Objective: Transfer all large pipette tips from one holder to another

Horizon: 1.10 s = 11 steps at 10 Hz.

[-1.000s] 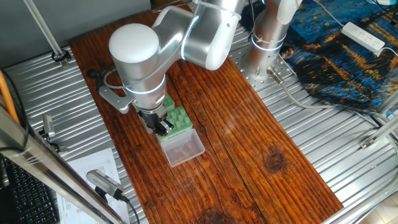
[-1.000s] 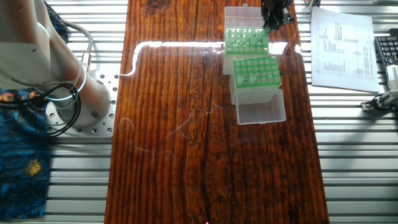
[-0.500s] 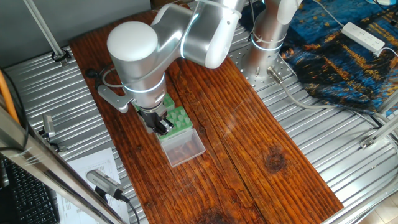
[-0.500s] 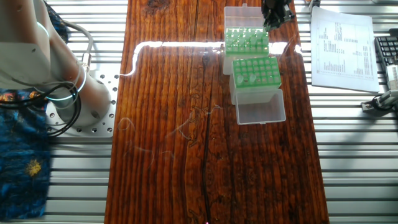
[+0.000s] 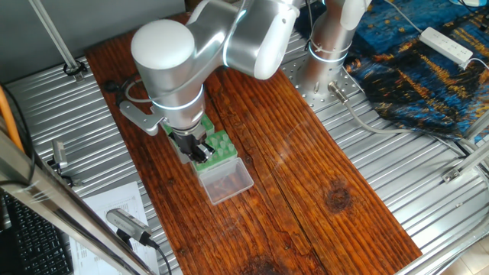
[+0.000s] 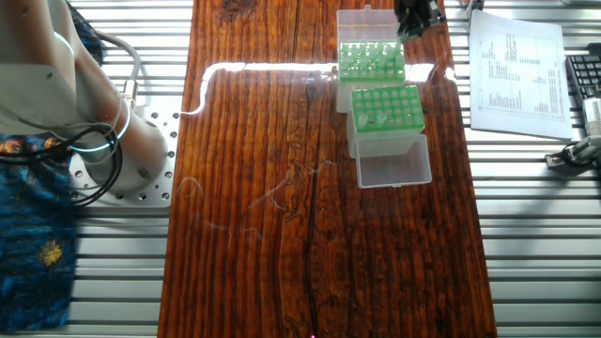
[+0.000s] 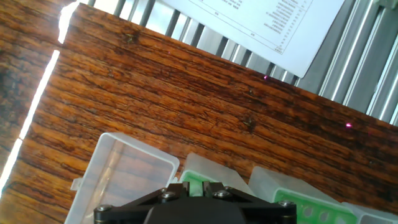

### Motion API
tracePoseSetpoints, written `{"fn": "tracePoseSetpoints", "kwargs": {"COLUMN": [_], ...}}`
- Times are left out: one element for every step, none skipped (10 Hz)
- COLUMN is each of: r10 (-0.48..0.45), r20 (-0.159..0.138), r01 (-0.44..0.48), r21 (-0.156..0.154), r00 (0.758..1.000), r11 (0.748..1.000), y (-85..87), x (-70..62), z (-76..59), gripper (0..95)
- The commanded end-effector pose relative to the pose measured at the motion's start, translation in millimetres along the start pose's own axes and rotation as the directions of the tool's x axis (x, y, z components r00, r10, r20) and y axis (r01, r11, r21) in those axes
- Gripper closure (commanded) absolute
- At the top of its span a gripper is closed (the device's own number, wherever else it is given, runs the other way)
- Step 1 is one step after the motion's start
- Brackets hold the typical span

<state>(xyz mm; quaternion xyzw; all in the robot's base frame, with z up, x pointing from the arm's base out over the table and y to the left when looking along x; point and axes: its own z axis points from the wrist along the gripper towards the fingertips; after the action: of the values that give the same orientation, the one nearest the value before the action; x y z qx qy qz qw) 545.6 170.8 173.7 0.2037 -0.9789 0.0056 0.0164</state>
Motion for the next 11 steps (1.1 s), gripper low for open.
{"fn": "tracePoseSetpoints", "kwargs": {"r10": [-0.011,-0.016,-0.017,-0.017,-0.017,-0.017,-0.019,-0.021,-0.023,-0.025,-0.026], "r20": [-0.003,-0.007,-0.015,-0.019,-0.021,-0.027,-0.036,-0.043,-0.047,-0.048,-0.049], "r01": [0.011,0.016,0.017,0.017,0.017,0.017,0.019,0.021,0.023,0.024,0.026], "r21": [-0.001,-0.003,-0.006,-0.008,-0.008,-0.009,-0.011,-0.01,-0.012,-0.013,-0.014], "r00": [1.0,1.0,1.0,1.0,1.0,0.999,0.999,0.999,0.999,0.999,0.998], "r11": [1.0,1.0,1.0,1.0,1.0,1.0,1.0,1.0,1.0,1.0,1.0], "y": [-2.8,-5.3,-7.4,-7.5,-7.5,-7.2,-6.9,-6.9,-6.9,-6.8,-6.6], "x": [1.0,1.6,1.2,0.3,-0.3,-2.0,-3.4,-4.2,-4.5,-4.5,-4.6], "z": [-1.1,-2.4,-4.2,-5.4,-5.9,-8.4,-10.4,-11.1,-11.6,-12.7,-13.4], "gripper": [95.0,95.0,95.0,95.0,95.0,95.0,95.0,95.0,95.0,95.0,95.0]}}
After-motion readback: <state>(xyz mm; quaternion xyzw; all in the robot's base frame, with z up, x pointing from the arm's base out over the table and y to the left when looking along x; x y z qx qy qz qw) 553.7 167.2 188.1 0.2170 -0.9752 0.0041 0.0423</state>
